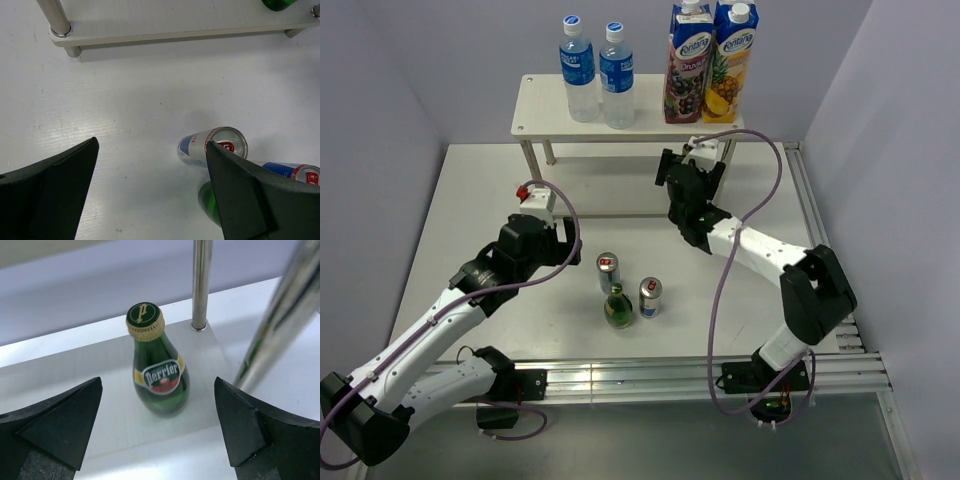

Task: Place and organize the beverage onto the shelf

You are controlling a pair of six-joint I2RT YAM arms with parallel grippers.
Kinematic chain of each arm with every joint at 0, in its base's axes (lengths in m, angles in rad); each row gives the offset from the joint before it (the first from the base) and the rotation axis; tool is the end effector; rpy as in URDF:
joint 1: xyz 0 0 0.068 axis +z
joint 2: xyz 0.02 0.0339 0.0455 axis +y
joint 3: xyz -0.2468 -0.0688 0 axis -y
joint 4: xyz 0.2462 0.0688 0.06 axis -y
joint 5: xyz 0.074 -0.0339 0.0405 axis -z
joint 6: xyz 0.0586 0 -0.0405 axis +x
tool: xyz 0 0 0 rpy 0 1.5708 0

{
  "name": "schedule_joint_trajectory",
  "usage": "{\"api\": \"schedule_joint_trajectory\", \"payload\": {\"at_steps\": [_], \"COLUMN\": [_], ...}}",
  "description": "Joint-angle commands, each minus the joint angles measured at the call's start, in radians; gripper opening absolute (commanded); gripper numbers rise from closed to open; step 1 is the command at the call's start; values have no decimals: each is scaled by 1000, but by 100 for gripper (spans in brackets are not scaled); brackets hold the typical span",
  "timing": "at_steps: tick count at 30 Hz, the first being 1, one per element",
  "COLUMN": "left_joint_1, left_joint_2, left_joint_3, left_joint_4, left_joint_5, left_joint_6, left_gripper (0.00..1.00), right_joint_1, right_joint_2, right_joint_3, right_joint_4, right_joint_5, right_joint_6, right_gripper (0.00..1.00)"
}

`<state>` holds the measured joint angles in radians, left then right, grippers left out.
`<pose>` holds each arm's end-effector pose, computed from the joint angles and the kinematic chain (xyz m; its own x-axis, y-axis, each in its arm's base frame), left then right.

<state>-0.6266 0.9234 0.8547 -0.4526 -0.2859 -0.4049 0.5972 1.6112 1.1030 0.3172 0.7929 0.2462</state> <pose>0.1991 -0.1237 0.2885 -0.5144 -0.0942 -0.8524 0.1761 0.9612 -0.2125 0.3437 0.1833 0.2709 -0.1075 0.1338 -0.9852 0.2165 0.9703 0.1081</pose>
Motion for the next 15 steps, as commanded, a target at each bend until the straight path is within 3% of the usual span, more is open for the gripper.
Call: {"api": "schedule_joint_trajectory", "payload": {"at_steps": [1,4,8,15], "left_joint_1": [7,8,10,15], "left_joint_2": [-26,-29,-26,-32], "left_joint_3": [4,4,7,7], "left_joint_4": [32,32,29,32], "left_joint_5": [5,2,1,-1], "left_joint_6": [6,5,8,3], "left_gripper": [95,95,95,95], "right_joint_1": [33,73,168,521], "right_joint_2": [-120,-209,-339,-471], "right_joint_3": [-31,-64,-98,-144], "right_joint_4": [-36,-124,-274,-412], "right_joint_5": [32,-1,-171,-158], "right_joint_6": [36,94,186,231], "right_gripper": [100,100,98,98]}}
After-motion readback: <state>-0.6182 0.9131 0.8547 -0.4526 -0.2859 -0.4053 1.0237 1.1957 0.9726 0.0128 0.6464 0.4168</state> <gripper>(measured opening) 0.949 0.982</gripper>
